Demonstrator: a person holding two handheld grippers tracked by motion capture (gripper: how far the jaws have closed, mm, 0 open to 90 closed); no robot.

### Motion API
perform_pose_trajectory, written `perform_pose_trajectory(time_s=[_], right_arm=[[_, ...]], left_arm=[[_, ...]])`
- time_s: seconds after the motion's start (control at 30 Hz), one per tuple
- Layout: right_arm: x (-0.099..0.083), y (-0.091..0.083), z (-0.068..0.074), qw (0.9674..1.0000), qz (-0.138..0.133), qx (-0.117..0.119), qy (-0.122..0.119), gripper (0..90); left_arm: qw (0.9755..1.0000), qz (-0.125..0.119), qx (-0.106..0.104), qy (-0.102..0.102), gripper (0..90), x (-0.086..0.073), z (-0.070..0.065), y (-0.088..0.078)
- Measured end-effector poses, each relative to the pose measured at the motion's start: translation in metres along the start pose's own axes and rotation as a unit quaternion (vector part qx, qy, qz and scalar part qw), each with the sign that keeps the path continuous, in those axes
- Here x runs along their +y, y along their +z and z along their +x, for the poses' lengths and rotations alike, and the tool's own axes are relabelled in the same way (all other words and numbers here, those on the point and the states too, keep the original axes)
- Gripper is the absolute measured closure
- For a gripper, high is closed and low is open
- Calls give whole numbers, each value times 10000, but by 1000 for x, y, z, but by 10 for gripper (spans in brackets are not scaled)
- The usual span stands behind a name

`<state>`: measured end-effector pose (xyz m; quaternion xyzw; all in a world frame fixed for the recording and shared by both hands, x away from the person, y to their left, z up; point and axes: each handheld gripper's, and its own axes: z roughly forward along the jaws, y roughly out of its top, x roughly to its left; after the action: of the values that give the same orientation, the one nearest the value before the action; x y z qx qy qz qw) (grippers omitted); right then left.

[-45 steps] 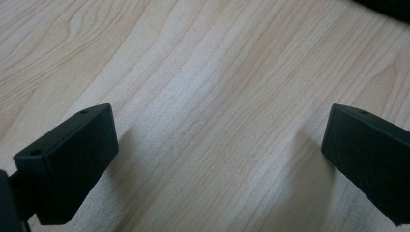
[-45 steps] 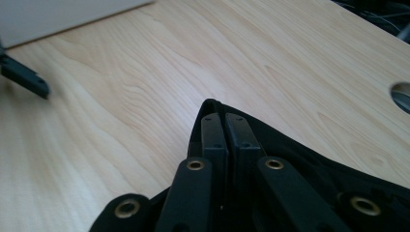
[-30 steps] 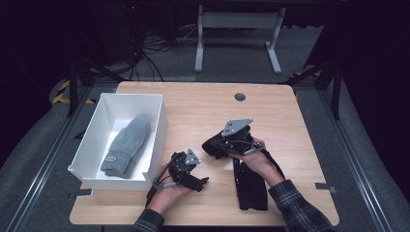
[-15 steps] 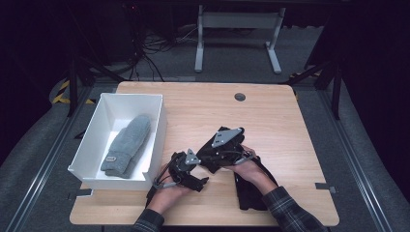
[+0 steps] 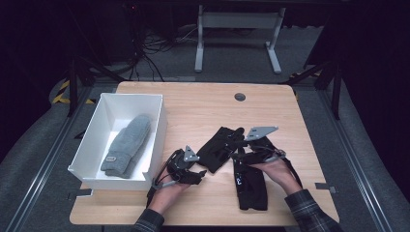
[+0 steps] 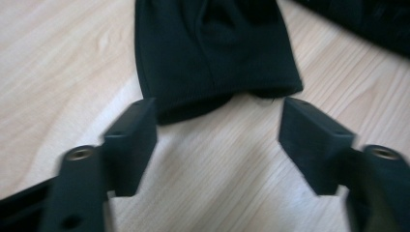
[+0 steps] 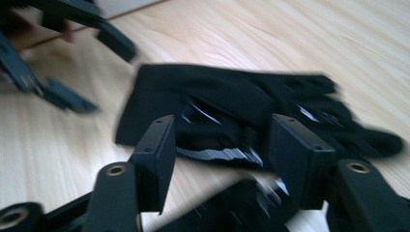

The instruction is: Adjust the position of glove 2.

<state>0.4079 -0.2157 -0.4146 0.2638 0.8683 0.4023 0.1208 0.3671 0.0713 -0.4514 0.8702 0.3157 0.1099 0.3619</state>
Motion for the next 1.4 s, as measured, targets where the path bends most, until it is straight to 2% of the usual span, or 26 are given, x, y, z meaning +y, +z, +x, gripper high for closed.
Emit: perform_pose_trajectory(time_s=[0.03,0.07,0.1,0.13,0.17,0.2,0.23,0.27,0.33,0.43,0.63,0.73,0.87,0.9,1.0,1.1,1.13,1.23,1.4], right_arm=[[-5,-6,-4,9999,-20,-91,62,411],[-15,-18,-13,9995,-66,-221,227,387],[-21,-23,-17,9991,-93,-300,298,378],[-27,-28,-20,9986,-94,-378,348,371],[-33,-33,-23,9980,-90,-459,415,360],[-33,-33,-23,9980,-90,-459,415,360],[-39,-37,-26,9974,-105,-515,484,350],[-46,-41,-29,9968,-103,-580,533,338],[-56,-48,-32,9955,-89,-710,622,328],[-75,-60,-34,9932,-148,-908,713,327],[-102,-68,-28,9918,117,-977,817,303],[-105,-71,-26,9918,134,-993,792,303],[-107,-74,-24,9919,99,-986,793,303],[-108,-73,-24,9921,109,-977,784,303],[-108,-71,-24,9925,145,-934,776,301],[-108,-70,-23,9927,162,-941,743,302],[-108,-70,-23,9927,160,-934,745,301],[-108,-69,-23,9928,173,-928,741,301],[-107,-69,-22,9930,163,-922,723,301]], left_arm=[[9999,-97,-62,-42,441,3,1,-2],[9998,-114,-107,-113,567,9,4,-4],[9998,-114,-107,-113,630,9,4,-4],[9995,-149,-224,-172,697,16,8,-4],[9994,-154,-239,-195,750,19,9,-3],[9994,-154,-239,-195,795,19,9,-3],[9994,-103,-278,-175,795,23,10,-1],[9994,-73,-309,-164,863,25,12,0],[9993,-75,-309,-194,900,31,15,3],[9994,-27,-270,-207,900,42,20,9],[9989,38,-373,-279,900,58,30,34],[9988,68,-372,-298,900,60,32,42],[9981,333,-401,-322,900,55,33,57],[9980,314,-416,-366,900,55,33,56],[9980,431,-369,-267,900,54,31,53],[9980,470,-360,-239,900,48,27,47],[9975,503,-422,-244,900,45,25,43],[9974,561,-384,-229,900,36,19,34],[9964,583,-550,-290,900,20,8,21]])
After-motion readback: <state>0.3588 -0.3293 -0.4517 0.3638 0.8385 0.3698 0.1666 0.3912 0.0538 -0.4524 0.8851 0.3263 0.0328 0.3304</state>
